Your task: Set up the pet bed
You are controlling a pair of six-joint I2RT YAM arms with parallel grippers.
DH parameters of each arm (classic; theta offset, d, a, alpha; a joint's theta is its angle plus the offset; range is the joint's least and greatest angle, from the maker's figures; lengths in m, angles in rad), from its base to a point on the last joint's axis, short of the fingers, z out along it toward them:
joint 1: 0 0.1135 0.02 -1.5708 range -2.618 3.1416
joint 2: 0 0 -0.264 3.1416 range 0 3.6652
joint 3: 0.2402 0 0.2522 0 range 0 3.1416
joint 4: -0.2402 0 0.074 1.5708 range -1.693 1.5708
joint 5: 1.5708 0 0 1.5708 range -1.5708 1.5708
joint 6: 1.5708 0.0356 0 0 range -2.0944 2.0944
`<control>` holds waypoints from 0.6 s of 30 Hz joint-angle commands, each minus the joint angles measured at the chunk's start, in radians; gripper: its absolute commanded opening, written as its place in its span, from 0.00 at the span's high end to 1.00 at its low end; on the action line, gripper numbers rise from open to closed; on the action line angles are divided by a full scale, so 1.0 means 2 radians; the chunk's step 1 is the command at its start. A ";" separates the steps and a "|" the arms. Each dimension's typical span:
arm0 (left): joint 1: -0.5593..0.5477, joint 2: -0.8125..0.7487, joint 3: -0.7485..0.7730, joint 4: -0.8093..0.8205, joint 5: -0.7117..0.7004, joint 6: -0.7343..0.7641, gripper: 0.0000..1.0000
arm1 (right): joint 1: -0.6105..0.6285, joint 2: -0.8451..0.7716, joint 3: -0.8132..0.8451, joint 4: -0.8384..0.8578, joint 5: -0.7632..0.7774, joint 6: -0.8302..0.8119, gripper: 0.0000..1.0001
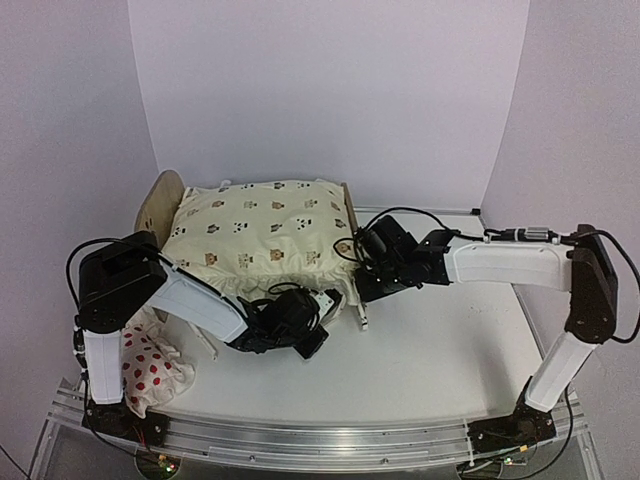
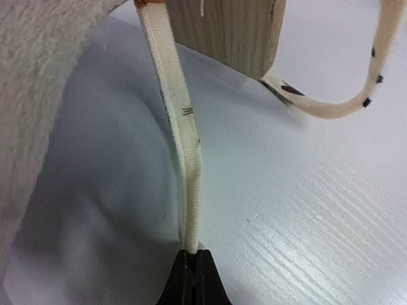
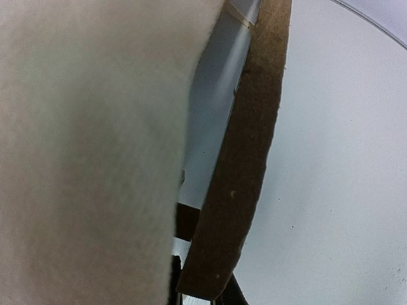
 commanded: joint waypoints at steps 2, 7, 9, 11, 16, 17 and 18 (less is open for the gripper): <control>0.004 -0.054 -0.020 -0.017 0.002 -0.020 1.00 | 0.006 0.020 0.069 0.095 -0.034 -0.005 1.00; 0.003 -0.076 -0.038 -0.016 0.026 -0.036 1.00 | 0.006 0.044 0.084 0.099 -0.034 0.001 1.00; 0.003 -0.085 -0.045 -0.015 0.040 -0.043 1.00 | 0.006 0.052 0.088 0.100 -0.030 0.005 1.00; 0.002 -0.094 -0.051 -0.014 0.060 -0.050 1.00 | 0.006 0.060 0.088 0.102 -0.021 0.008 1.00; 0.001 -0.106 -0.070 -0.002 0.104 -0.065 1.00 | 0.006 0.067 0.082 0.102 -0.014 0.009 0.96; 0.001 -0.105 -0.074 -0.001 0.108 -0.067 1.00 | 0.005 0.066 0.078 0.102 -0.015 0.007 0.92; 0.001 -0.104 -0.077 0.000 0.110 -0.070 1.00 | 0.005 0.062 0.074 0.102 -0.018 0.006 0.89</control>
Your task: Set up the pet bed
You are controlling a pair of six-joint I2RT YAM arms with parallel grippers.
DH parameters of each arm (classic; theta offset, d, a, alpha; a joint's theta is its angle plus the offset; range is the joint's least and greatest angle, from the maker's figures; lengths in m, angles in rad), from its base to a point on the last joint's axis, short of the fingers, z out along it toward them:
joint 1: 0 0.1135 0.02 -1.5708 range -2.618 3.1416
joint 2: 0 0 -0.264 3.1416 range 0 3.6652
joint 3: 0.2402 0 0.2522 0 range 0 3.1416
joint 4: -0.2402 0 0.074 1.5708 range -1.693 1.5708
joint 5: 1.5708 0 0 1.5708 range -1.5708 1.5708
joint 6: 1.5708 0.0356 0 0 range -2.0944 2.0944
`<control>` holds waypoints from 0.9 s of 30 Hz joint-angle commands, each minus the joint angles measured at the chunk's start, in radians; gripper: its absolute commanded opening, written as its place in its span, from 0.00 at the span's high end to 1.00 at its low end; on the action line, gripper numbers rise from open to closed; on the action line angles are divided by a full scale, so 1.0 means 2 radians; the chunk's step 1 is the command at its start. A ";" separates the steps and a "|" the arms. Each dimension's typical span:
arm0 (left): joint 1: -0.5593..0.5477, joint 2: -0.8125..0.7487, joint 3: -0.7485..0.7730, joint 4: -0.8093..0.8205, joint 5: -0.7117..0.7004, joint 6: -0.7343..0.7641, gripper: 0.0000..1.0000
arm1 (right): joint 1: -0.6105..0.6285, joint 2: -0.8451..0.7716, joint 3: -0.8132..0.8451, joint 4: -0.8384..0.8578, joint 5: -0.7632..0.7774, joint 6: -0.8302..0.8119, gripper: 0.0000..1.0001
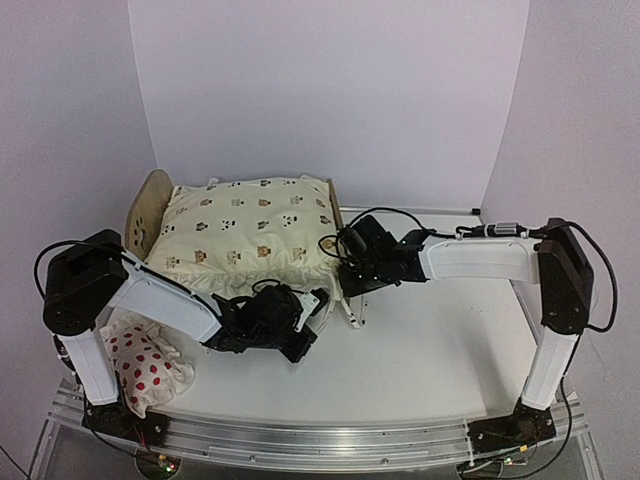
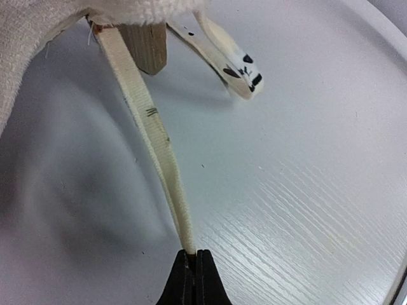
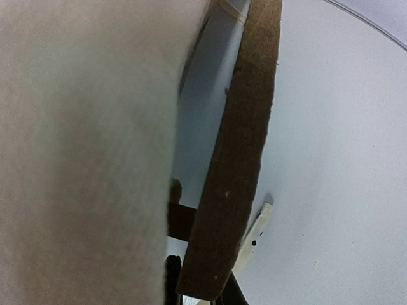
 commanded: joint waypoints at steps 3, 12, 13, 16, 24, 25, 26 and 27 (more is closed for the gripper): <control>0.000 -0.013 -0.019 0.025 0.047 -0.028 1.00 | 0.003 -0.028 0.007 0.062 -0.037 -0.002 0.75; 0.000 -0.003 -0.021 0.056 0.087 -0.053 1.00 | -0.010 -0.132 -0.062 0.006 -0.080 -0.012 0.35; 0.000 -0.006 -0.020 0.056 0.090 -0.054 1.00 | -0.011 -0.143 -0.073 0.002 -0.088 -0.012 0.33; 0.000 -0.015 -0.019 0.048 0.096 -0.060 1.00 | -0.011 -0.167 -0.101 -0.009 -0.115 -0.013 0.28; -0.008 -0.033 -0.019 0.037 0.110 -0.073 1.00 | -0.011 -0.145 -0.142 0.024 -0.250 -0.036 0.30; -0.010 -0.035 -0.019 0.038 0.110 -0.075 1.00 | -0.012 -0.137 -0.144 0.034 -0.256 -0.038 0.31; -0.012 -0.037 -0.019 0.036 0.108 -0.077 1.00 | -0.012 -0.127 -0.145 0.041 -0.257 -0.040 0.32; -0.014 -0.039 -0.019 0.036 0.107 -0.079 1.00 | -0.011 -0.117 -0.146 0.052 -0.258 -0.044 0.33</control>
